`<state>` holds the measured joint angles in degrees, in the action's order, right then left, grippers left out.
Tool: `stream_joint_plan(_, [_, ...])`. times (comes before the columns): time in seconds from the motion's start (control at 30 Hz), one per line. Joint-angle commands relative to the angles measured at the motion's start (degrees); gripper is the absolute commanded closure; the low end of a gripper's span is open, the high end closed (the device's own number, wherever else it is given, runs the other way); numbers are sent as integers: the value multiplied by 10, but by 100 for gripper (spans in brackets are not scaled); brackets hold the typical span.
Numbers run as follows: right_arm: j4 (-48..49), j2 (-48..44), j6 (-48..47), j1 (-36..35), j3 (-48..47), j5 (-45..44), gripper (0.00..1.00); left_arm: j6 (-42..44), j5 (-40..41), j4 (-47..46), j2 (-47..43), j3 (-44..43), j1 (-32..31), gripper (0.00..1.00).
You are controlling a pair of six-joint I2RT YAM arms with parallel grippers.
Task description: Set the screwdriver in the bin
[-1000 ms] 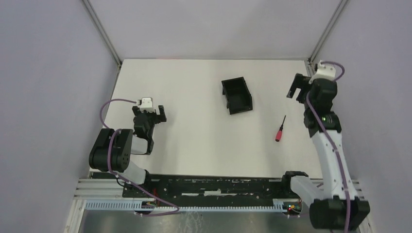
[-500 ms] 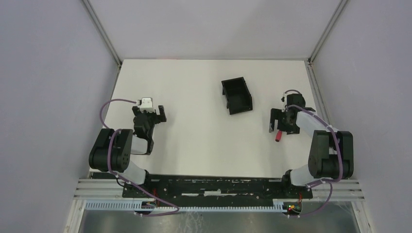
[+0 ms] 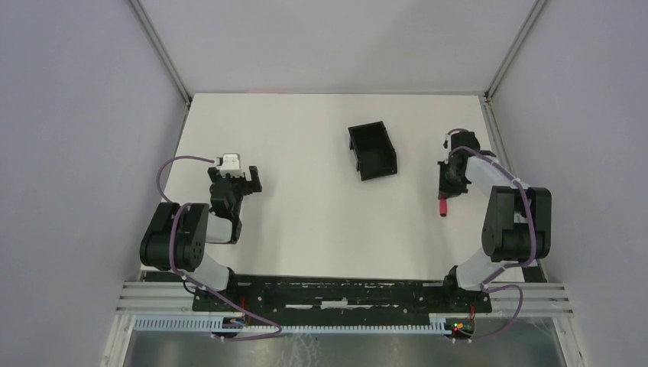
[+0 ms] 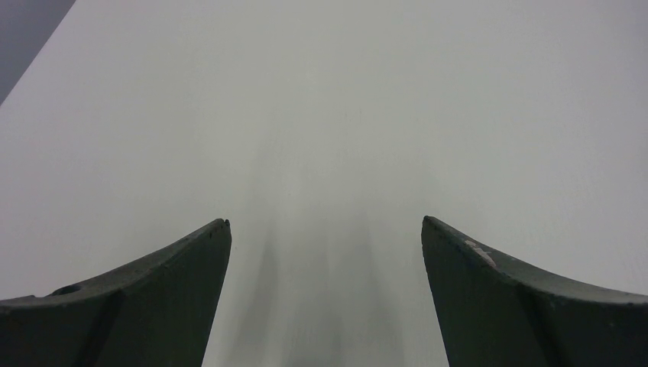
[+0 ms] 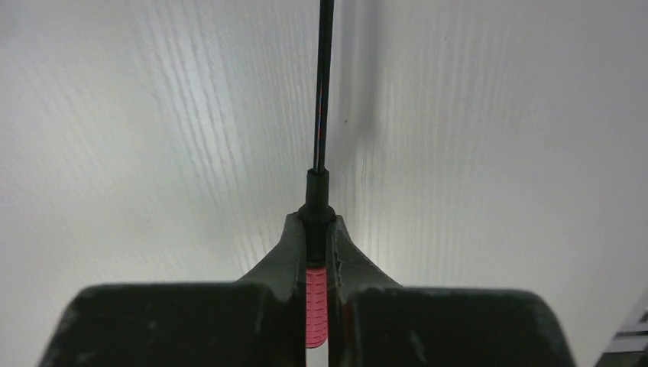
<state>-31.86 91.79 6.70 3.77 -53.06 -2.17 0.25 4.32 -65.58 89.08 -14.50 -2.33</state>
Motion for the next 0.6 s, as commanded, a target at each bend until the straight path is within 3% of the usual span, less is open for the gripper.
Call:
stream_joint_plan(0.0, [-127,13,-43,0,-153,10,100,-11,-3,-10,-10,0,3,0])
stream_joint_plan(0.27, [-256,96,-54,1,-403,8,100,-11,-3,-10,-10,0,3,0])
stream_joint_plan(0.43, [-249,157,-28,0,-506,45,100,-11,-3,-9,-10,0,3,0])
stream_joint_plan(0.57, [-198,169,3,-22,-530,80,100,-11,-3,-10,-10,0,3,0])
